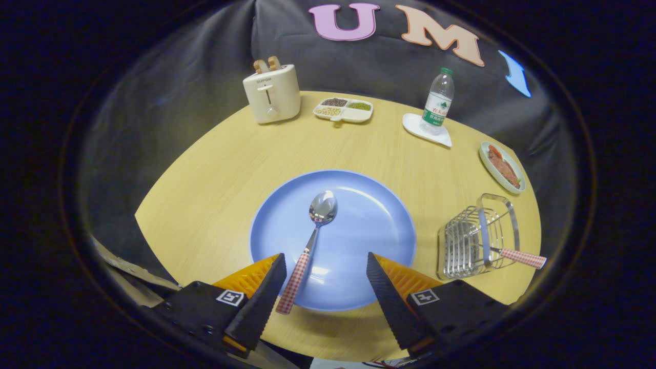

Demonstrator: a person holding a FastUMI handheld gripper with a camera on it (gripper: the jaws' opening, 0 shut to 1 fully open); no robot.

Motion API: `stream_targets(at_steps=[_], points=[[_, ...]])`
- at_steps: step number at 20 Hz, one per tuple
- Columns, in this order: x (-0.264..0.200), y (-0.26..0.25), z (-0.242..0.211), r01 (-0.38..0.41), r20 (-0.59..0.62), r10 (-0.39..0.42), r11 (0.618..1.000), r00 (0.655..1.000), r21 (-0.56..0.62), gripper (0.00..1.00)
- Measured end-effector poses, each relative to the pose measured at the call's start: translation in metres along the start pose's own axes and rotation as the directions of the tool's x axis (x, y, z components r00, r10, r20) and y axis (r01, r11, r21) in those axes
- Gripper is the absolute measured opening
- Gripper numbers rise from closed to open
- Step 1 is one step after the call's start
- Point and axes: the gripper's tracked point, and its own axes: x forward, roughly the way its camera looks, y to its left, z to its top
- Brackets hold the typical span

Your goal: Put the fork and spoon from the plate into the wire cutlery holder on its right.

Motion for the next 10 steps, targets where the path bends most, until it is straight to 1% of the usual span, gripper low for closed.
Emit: stream_targets(at_steps=[6, 9, 10], points=[[0.022, 0.007, -0.013, 0.02, -0.067, -0.022, 0.999, 0.998, -0.03, 0.97], [0.027, 0.011, -0.02, 0.012, -0.104, -0.016, 0.999, 0.994, -0.04, 0.61], [0.028, 0.01, -0.02, 0.021, -0.11, -0.026, 0.999, 0.994, -0.044, 0.49]])
